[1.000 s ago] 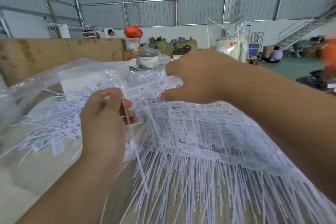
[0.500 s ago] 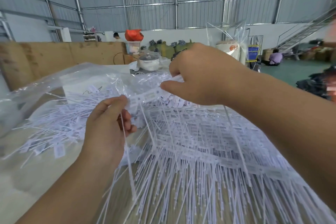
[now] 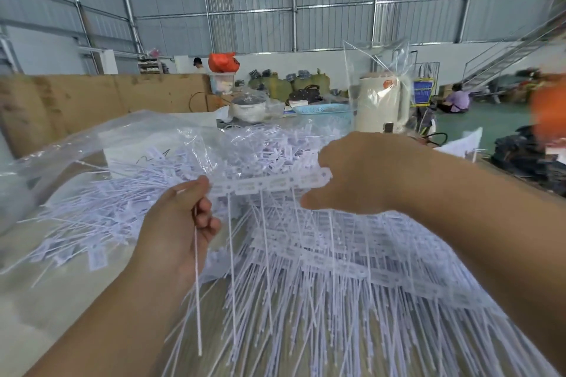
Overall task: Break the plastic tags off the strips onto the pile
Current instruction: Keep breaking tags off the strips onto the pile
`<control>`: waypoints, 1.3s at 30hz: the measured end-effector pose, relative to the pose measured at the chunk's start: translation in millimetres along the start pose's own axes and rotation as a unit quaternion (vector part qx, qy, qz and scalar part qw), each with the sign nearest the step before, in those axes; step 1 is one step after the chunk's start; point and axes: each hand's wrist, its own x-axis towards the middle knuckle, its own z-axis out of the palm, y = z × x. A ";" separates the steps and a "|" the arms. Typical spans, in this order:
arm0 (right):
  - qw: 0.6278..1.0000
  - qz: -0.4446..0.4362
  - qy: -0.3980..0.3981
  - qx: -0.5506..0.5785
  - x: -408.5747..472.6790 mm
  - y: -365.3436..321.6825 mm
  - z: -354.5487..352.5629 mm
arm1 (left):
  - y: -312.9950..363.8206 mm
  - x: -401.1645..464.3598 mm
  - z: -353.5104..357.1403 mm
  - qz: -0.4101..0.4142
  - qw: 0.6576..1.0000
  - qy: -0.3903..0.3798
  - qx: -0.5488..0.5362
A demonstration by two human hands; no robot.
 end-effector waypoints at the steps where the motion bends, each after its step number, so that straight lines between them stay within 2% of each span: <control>1: 1.000 -0.001 0.020 0.001 -1.6 -1.2 4.0 | -0.8 -0.8 1.1 -0.005 1.000 0.000 -0.014; 5: 0.990 -0.025 0.037 0.137 -2.3 3.0 -3.7 | 1.1 1.6 -1.0 -0.014 0.999 0.001 -0.042; 8: 0.976 -0.060 0.051 0.201 -2.7 7.9 -23.6 | 0.9 2.4 -3.0 0.014 1.000 -0.005 -0.024; 13: 0.979 -0.074 0.009 0.188 -3.0 9.0 -34.1 | 0.9 1.1 -2.6 0.084 0.996 0.005 0.020; 16: 0.985 -0.073 -0.030 0.156 -5.1 8.8 -23.0 | -0.6 -0.2 -3.8 0.098 0.994 0.014 0.042; 18: 0.986 -0.073 -0.028 0.150 -5.2 10.9 -11.4 | -1.2 -0.6 -4.3 0.108 0.993 0.019 0.055; 21: 0.990 -0.064 0.020 0.124 -9.5 15.7 -0.9 | 1.0 0.5 -5.3 0.126 0.990 0.024 0.059; 25: 0.993 -0.061 0.101 0.018 -14.7 25.5 8.2 | 12.4 4.2 -10.5 0.145 0.988 0.040 0.021; 29: 0.985 -0.021 0.152 0.081 -18.9 28.6 10.3 | 16.4 6.9 -14.9 0.141 0.988 0.058 0.008; 33: 0.956 -0.054 0.239 0.162 -22.0 27.5 4.1 | 9.1 1.8 -8.8 0.117 0.993 0.032 0.013; 39: 0.936 -0.107 0.298 0.155 -24.7 22.0 -17.9 | 5.5 -3.6 -2.0 0.117 0.992 -0.011 0.033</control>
